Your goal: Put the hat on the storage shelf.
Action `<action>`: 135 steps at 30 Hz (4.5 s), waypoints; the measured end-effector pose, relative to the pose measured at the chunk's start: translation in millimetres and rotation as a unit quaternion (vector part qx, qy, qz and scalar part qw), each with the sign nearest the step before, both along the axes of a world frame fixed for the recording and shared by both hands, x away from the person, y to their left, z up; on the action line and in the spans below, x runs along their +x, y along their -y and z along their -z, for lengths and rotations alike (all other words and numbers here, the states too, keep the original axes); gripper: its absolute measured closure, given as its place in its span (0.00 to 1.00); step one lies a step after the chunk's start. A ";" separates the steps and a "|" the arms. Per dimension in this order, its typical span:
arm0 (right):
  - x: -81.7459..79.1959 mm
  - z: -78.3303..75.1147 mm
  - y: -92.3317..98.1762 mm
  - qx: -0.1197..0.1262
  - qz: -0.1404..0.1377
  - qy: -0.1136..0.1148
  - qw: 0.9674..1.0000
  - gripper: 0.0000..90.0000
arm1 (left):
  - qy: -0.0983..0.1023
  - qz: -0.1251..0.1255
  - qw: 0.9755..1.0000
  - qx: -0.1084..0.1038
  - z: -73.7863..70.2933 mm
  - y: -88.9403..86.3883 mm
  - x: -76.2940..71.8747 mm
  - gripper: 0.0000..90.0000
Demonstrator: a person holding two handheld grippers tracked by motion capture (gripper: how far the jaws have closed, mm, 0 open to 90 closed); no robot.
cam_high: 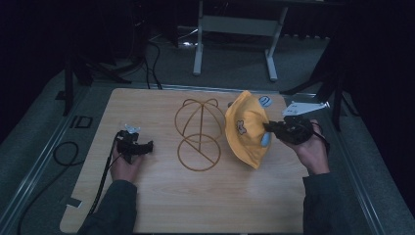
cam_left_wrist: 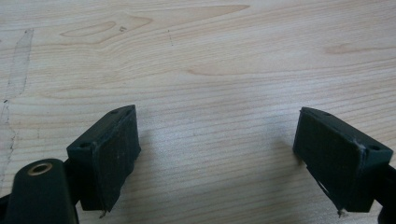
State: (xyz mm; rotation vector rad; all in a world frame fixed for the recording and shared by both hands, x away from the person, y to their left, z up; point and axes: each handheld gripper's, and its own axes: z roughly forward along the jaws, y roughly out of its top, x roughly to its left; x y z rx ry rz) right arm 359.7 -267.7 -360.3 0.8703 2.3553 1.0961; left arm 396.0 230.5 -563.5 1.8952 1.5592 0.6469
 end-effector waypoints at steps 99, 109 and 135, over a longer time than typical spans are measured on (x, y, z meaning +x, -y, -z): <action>21.4 -74.1 -29.4 0.085 -0.176 0.043 0.980 0.96 | 0.000 0.000 1.000 0.000 -0.1 0.0 0.1 0.16; 40.0 -70.8 -58.9 0.065 -0.171 0.025 0.983 0.95 | 0.000 0.000 1.000 -0.001 0.0 0.1 0.1 0.16; 54.6 -66.9 -141.5 0.003 -0.183 0.002 0.983 0.94 | -0.001 0.001 1.000 0.001 -0.2 -0.2 0.0 0.16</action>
